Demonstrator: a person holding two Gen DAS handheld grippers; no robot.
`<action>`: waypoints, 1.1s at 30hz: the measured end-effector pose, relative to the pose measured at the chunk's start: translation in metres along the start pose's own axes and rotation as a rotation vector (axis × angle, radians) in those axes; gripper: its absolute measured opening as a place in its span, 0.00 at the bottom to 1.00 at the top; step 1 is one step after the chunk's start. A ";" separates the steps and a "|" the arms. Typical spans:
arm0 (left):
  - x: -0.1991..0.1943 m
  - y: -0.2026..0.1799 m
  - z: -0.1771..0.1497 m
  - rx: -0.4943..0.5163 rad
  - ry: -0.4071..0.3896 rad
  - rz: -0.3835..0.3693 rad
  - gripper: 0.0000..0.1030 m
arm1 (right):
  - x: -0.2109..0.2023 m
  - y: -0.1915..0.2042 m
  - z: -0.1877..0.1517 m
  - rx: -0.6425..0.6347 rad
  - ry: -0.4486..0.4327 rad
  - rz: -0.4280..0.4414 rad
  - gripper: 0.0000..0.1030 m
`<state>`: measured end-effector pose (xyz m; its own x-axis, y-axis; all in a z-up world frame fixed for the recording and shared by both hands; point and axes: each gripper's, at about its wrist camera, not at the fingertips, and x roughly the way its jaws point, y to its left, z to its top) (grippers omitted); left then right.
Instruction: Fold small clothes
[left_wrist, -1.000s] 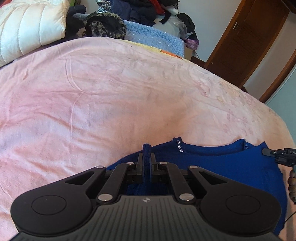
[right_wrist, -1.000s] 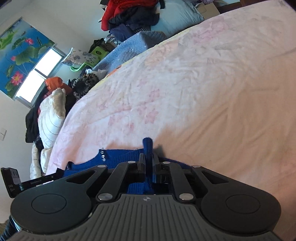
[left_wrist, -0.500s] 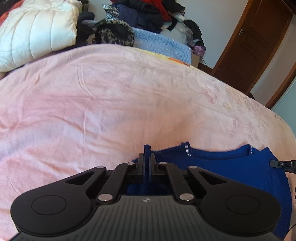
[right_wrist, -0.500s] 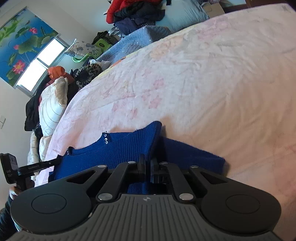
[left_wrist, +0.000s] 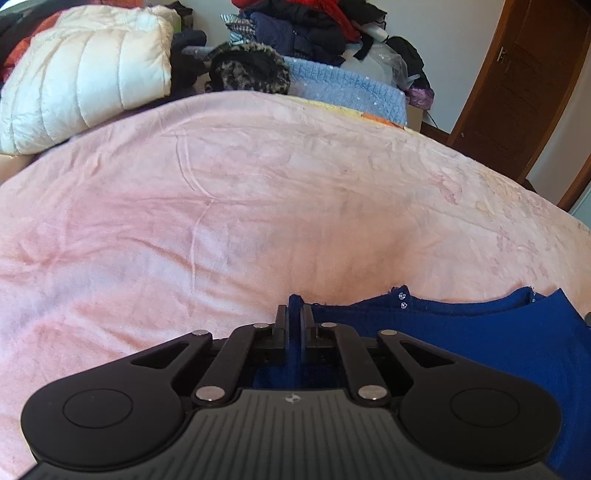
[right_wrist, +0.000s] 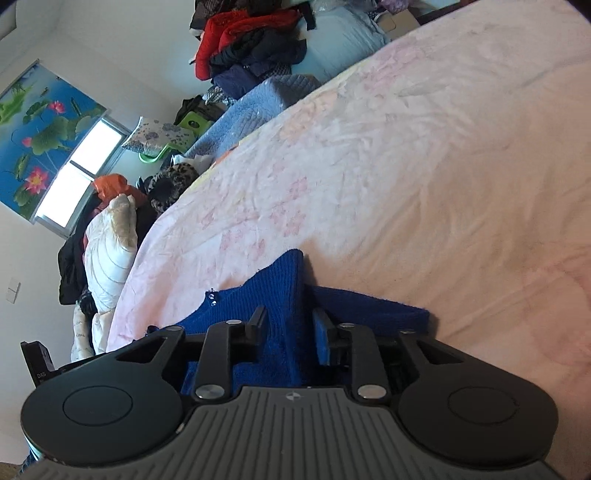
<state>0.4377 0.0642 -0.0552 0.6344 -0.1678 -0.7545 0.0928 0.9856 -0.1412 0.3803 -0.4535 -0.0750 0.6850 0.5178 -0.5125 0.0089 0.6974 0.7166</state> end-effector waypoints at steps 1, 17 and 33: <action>-0.011 0.002 -0.004 -0.001 -0.024 0.020 0.07 | -0.013 0.006 -0.004 -0.021 -0.023 -0.004 0.46; -0.125 -0.010 -0.178 -0.028 -0.030 0.053 0.67 | -0.113 0.003 -0.142 -0.043 0.072 -0.035 0.31; -0.128 -0.009 -0.172 -0.065 0.007 0.044 0.16 | -0.115 0.013 -0.143 -0.143 0.109 -0.135 0.30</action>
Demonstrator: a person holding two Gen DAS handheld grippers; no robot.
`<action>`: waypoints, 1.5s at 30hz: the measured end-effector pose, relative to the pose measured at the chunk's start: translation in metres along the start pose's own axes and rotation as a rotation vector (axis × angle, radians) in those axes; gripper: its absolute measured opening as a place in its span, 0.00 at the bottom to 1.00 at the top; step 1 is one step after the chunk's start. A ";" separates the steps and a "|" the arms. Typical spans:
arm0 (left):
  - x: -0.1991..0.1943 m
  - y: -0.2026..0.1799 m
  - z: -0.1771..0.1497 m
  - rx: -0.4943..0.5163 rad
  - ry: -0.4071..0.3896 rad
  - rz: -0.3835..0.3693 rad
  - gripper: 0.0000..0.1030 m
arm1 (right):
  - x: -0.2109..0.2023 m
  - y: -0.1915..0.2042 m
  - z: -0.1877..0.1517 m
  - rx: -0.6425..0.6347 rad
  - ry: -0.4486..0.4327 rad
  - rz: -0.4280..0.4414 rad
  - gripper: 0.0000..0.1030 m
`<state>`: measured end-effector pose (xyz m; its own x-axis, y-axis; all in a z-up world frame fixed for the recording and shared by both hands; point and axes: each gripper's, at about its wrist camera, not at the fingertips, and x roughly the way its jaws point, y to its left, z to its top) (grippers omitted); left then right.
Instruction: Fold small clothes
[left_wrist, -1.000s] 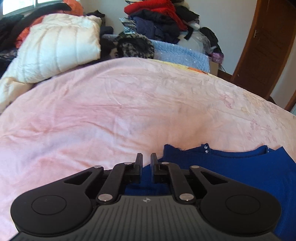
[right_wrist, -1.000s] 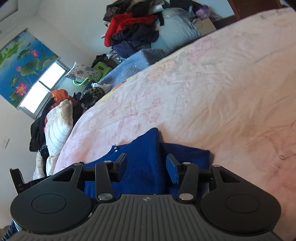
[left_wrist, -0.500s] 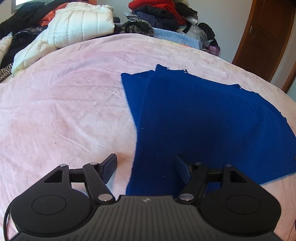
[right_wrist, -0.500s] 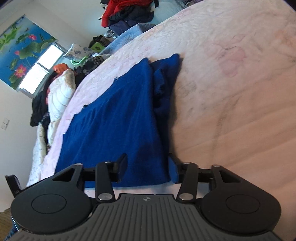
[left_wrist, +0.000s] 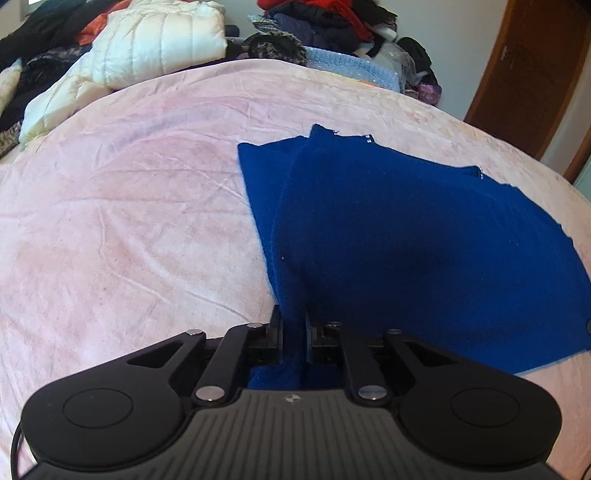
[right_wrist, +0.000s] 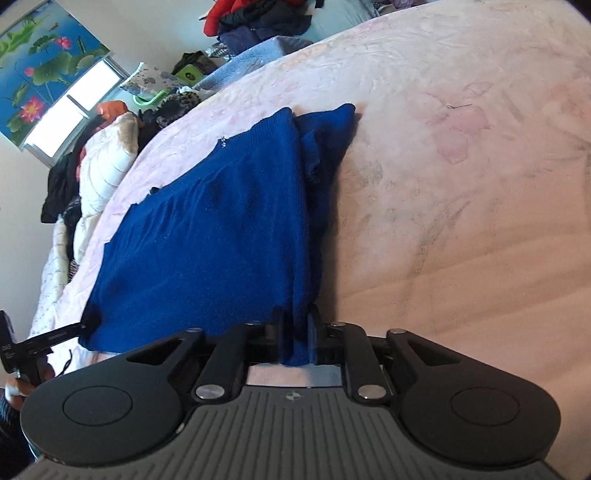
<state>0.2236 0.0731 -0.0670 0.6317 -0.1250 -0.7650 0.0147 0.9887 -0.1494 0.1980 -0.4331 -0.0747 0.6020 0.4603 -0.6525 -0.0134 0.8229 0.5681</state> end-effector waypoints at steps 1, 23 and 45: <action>-0.007 0.007 0.000 -0.044 -0.003 -0.006 0.27 | -0.004 0.003 0.001 -0.004 -0.005 -0.007 0.41; -0.004 0.001 -0.018 -0.181 -0.030 -0.012 0.94 | 0.168 0.322 0.061 -0.477 0.212 0.055 0.78; -0.026 -0.013 -0.020 -0.062 -0.118 0.012 0.05 | 0.245 0.386 0.056 -0.557 0.359 -0.120 0.79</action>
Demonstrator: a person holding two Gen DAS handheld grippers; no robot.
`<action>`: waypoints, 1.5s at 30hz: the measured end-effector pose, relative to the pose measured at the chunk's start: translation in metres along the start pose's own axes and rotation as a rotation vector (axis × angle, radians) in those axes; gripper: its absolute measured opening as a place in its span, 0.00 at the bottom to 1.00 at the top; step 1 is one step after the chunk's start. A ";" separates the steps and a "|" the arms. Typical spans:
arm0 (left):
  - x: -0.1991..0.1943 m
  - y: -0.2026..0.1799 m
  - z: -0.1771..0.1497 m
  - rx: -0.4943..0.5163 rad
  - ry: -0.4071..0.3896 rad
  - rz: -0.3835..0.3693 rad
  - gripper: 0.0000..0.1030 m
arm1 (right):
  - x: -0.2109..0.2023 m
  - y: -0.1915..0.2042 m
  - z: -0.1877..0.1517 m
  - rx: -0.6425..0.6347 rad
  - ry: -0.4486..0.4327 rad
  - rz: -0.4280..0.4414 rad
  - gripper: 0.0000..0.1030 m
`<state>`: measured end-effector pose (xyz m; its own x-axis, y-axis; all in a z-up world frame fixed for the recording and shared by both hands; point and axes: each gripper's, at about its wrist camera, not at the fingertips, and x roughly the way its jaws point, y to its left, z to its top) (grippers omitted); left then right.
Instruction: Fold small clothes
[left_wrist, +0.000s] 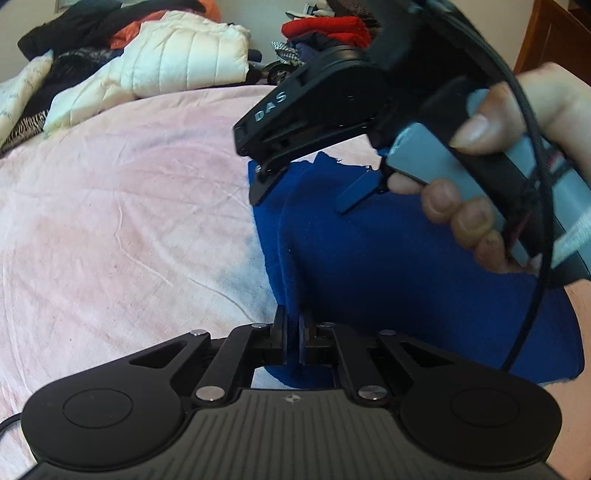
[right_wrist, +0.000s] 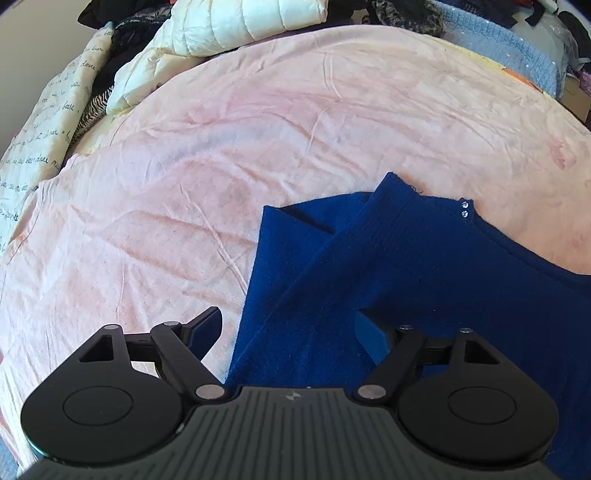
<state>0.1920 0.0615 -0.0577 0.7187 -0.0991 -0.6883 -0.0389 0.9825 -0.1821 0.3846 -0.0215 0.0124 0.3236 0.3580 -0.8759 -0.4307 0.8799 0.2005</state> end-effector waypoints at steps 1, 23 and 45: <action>0.000 -0.002 0.000 0.004 -0.002 0.001 0.05 | 0.003 0.002 0.002 -0.003 0.017 0.004 0.80; -0.002 -0.032 0.010 0.010 -0.002 -0.055 0.05 | 0.012 0.000 0.015 -0.208 0.098 -0.049 0.13; 0.027 -0.166 0.006 0.179 0.030 -0.173 0.05 | -0.078 -0.186 -0.049 0.069 -0.092 0.125 0.07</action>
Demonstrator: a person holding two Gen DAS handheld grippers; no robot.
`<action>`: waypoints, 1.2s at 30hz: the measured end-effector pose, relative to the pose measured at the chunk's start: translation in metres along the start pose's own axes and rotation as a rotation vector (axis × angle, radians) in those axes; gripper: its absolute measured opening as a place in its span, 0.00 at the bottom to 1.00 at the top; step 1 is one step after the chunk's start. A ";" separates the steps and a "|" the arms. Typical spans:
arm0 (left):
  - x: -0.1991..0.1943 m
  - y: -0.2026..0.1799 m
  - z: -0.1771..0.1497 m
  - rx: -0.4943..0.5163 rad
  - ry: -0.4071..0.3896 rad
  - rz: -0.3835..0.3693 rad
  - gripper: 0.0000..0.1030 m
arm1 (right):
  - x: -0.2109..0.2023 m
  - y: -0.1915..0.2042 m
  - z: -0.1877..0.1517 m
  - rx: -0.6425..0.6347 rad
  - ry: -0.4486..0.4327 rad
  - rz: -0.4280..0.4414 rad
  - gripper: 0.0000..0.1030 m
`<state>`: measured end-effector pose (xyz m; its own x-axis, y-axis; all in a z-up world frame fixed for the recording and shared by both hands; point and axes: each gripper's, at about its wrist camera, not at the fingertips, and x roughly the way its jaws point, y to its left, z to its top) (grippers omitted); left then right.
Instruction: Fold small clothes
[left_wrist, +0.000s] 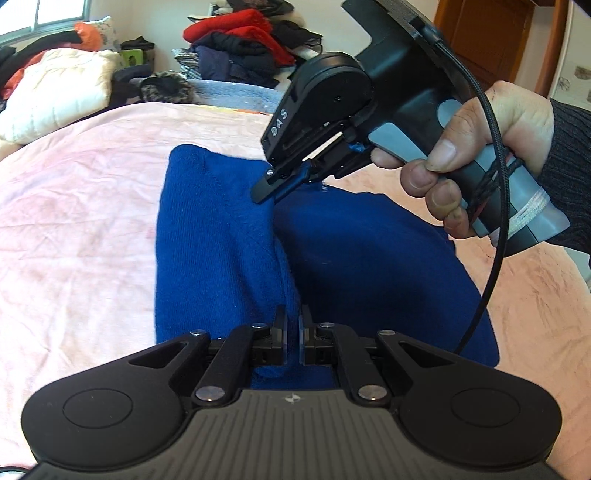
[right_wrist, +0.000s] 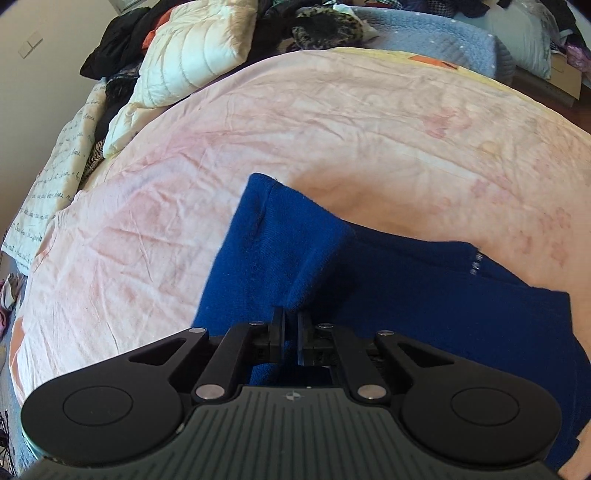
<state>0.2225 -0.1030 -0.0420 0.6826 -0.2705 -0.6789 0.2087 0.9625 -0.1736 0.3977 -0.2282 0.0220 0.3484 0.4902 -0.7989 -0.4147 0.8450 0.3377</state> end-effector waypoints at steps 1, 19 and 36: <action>0.002 -0.007 0.000 0.006 0.003 -0.005 0.05 | -0.004 -0.010 -0.004 0.019 -0.006 0.004 0.07; -0.018 -0.010 -0.004 0.006 -0.010 -0.007 0.05 | 0.033 -0.083 -0.045 0.506 0.037 0.526 0.62; -0.010 -0.066 -0.002 0.022 0.015 -0.119 0.05 | -0.018 -0.091 -0.033 0.264 -0.101 0.327 0.12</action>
<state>0.2002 -0.1638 -0.0255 0.6416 -0.3826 -0.6648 0.3036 0.9226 -0.2379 0.4015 -0.3209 -0.0104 0.3205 0.7486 -0.5804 -0.2919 0.6609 0.6914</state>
